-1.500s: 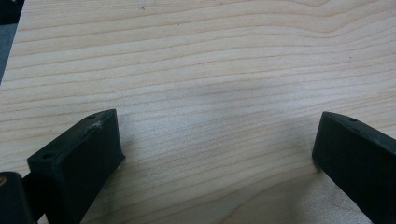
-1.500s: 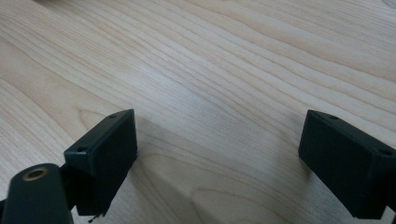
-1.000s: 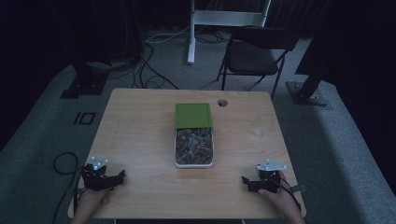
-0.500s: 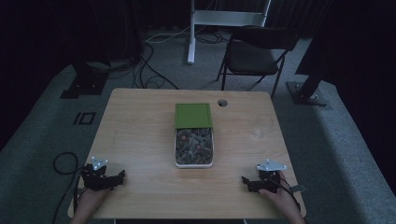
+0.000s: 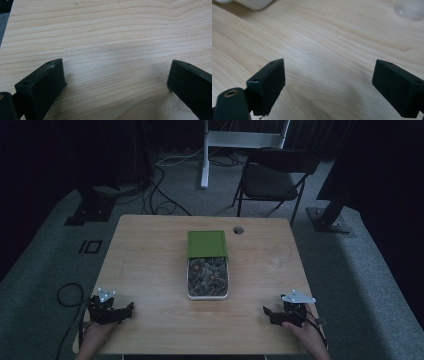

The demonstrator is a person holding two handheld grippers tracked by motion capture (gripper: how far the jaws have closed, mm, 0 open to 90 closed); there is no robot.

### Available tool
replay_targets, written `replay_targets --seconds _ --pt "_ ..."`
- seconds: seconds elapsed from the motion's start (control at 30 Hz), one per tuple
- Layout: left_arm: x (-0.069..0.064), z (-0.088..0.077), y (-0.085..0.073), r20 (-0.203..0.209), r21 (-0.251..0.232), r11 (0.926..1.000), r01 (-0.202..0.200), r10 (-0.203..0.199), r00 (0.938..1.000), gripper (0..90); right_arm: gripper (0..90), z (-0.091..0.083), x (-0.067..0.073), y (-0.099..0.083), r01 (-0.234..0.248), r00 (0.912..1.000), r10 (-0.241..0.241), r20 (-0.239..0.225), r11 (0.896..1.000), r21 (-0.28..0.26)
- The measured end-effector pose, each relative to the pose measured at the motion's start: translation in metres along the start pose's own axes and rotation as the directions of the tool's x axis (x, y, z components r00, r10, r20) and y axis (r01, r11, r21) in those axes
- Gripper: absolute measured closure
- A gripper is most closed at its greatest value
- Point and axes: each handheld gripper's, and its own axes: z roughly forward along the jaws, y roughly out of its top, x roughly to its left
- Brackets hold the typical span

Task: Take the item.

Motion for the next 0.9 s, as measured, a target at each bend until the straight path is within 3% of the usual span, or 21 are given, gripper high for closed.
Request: replay_targets --seconds 0.57,0.9 --pt "0.0 0.0 0.0 0.0 0.0 1.0 -0.001 0.001 1.0 1.9 11.2 -0.015 0.014 0.025 0.001 0.9997 -0.003 -0.026 0.997 -0.08" --pt "0.0 0.0 0.0 0.0 0.0 1.0 0.0 0.0 1.0 1.9 12.9 -0.02 0.023 0.042 0.035 0.9985 -0.04 -0.038 0.993 -0.109"
